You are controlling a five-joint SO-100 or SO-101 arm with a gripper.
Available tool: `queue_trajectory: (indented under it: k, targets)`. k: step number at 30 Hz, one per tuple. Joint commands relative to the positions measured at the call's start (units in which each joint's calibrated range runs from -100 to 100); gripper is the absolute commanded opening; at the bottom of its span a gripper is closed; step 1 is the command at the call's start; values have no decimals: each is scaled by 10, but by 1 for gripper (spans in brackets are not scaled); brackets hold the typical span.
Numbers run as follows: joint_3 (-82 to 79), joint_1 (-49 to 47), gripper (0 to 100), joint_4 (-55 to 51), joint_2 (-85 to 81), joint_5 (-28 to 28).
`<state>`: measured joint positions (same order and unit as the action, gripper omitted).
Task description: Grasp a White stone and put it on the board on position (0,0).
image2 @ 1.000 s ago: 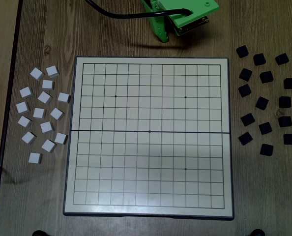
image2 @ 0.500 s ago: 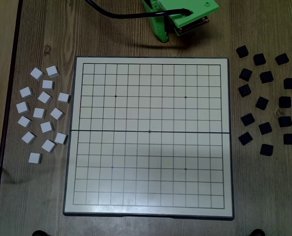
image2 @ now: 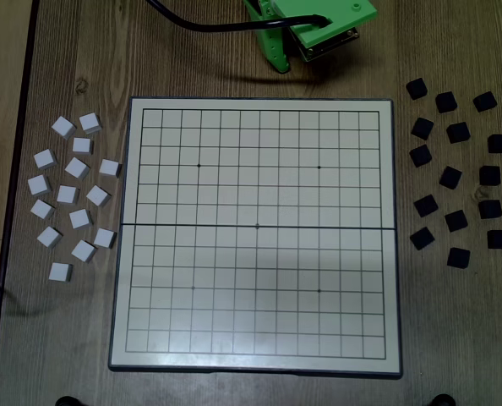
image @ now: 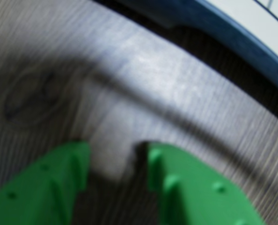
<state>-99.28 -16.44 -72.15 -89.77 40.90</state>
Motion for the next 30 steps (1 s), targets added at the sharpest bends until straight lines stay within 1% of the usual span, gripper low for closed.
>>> queue_trajectory:
  k: [1,20,21,22,23,24,26,30]
  targets:
    - [-6,-3,10,-30,5,-2]
    - [-6,-3,10,-30,5,-2]
    - [-6,-2,11,-30,5,1]
    - [-6,-1,8,-33,6,33]
    - [-6,-4,7,-34,11,79]
    - [-6,-15,7,-34,10,99]
    - [-6,-24,7,-36,21,97]
    - [-6,1,7,-21,60,82]
